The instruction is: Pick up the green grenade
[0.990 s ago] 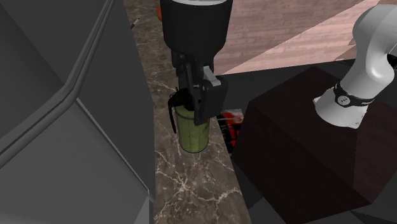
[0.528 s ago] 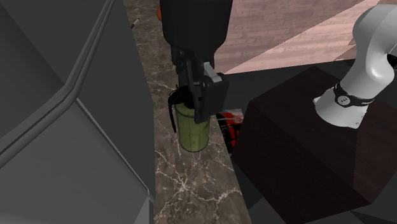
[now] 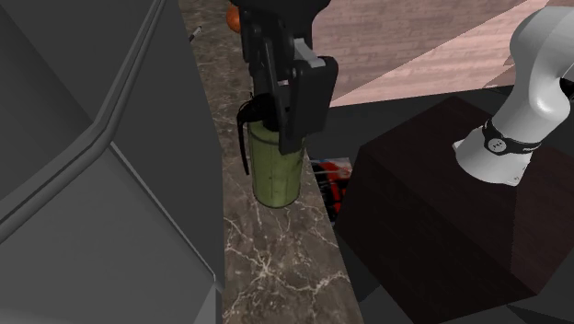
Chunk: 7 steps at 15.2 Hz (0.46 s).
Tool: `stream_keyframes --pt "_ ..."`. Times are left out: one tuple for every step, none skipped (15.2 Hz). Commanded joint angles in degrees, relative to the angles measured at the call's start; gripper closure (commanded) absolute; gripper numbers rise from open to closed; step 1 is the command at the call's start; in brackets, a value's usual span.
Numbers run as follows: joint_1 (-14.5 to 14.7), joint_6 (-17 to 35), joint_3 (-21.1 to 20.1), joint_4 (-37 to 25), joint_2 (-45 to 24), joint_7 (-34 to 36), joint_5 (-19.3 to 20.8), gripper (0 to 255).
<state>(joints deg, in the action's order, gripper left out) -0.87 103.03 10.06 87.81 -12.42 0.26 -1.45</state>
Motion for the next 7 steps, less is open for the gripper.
stream_keyframes --pt "-0.04 -1.53 0.03 -1.41 0.14 -0.02 0.02 255" --pt "-0.06 -2.33 0.04 -2.29 0.06 -0.03 0.01 255" --pt "-0.08 -3.13 0.05 -3.19 -0.03 -0.04 -0.01 255" --pt "-0.11 -3.95 0.06 -4.11 -0.14 -0.05 -0.03 255" --pt "-0.14 -4.77 0.07 -5.06 -0.27 -0.07 -0.05 255" --pt "-0.14 -4.89 0.07 -5.18 -0.27 -0.07 -0.05 255" --pt "-0.15 -4.9 0.07 -5.19 -0.28 -0.07 -0.05 255"
